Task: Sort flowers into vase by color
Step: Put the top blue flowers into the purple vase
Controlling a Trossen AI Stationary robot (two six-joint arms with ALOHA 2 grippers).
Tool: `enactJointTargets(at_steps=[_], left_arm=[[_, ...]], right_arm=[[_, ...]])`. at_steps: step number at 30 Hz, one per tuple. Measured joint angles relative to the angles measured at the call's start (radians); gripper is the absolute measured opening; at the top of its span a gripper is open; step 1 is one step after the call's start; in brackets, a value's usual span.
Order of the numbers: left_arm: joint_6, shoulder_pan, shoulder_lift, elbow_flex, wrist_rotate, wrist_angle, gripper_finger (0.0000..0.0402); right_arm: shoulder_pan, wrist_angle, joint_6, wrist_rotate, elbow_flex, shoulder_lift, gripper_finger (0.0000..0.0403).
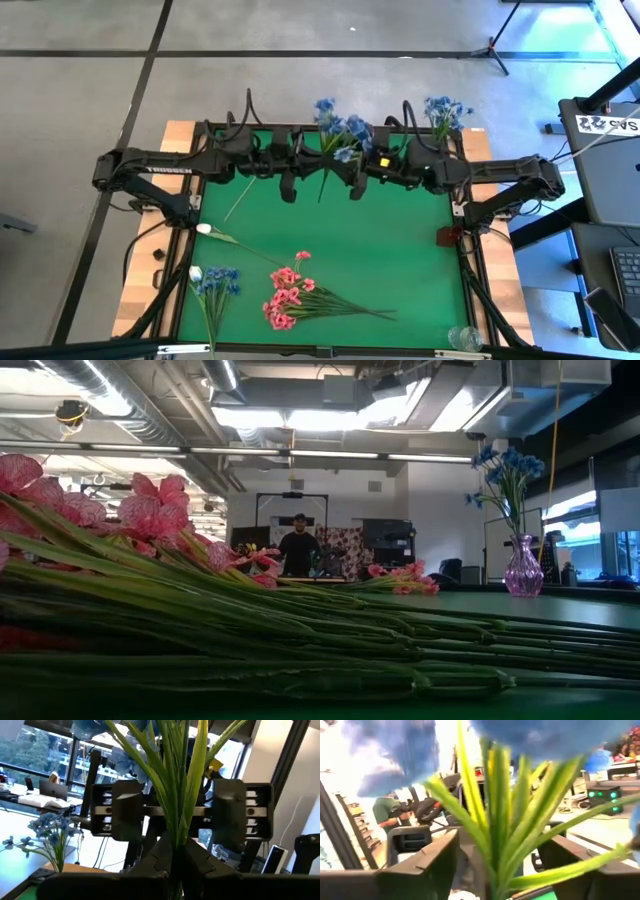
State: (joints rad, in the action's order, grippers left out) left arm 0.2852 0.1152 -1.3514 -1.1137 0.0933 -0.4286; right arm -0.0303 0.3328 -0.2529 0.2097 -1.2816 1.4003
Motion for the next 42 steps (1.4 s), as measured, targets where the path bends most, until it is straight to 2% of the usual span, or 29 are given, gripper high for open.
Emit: enactJointTargets(at_steps=[5,13,17,22,25,28,32,36,39,42], left_arm=[[0.001,-0.001,0.000,0.000,0.009,0.002,0.0018],[0.001,-0.001,0.005,0.000,0.021,0.039,0.0059],[-0.003,0.001,0.050,0.000,0.027,0.130,0.0088],[-0.007,0.014,0.163,0.000,0.021,0.342,0.0120],[-0.008,0.028,0.239,0.000,0.019,0.466,0.0127],[-0.008,0.037,0.307,0.000,-0.039,0.554,0.0128],[-0.008,0.037,0.364,0.000,-0.124,0.602,0.0126],[-0.008,0.037,0.378,0.000,-0.161,0.612,0.0121],[-0.008,0.037,0.371,0.000,-0.165,0.612,0.0120],[-0.002,0.036,0.360,0.000,-0.184,0.612,0.0119]], right_arm=[[0.000,0.032,0.016,0.008,0.000,0.005,0.0186],[-0.002,0.004,0.064,-0.003,0.000,-0.001,0.0019],[-0.002,-0.003,0.104,0.014,0.001,-0.043,0.0025],[-0.003,-0.164,0.176,0.120,0.001,-0.184,0.0010],[-0.003,-0.313,0.209,0.265,0.000,-0.288,0.0014],[-0.003,-0.492,0.214,0.428,0.000,-0.385,0.0016],[-0.001,-0.709,0.213,0.612,0.000,-0.477,0.0008],[-0.002,-0.899,0.162,0.773,0.001,-0.519,0.0013],[-0.001,-0.950,0.115,0.890,0.065,-0.554,0.0007],[0.002,-0.911,0.084,0.952,0.196,-0.600,0.0007]])
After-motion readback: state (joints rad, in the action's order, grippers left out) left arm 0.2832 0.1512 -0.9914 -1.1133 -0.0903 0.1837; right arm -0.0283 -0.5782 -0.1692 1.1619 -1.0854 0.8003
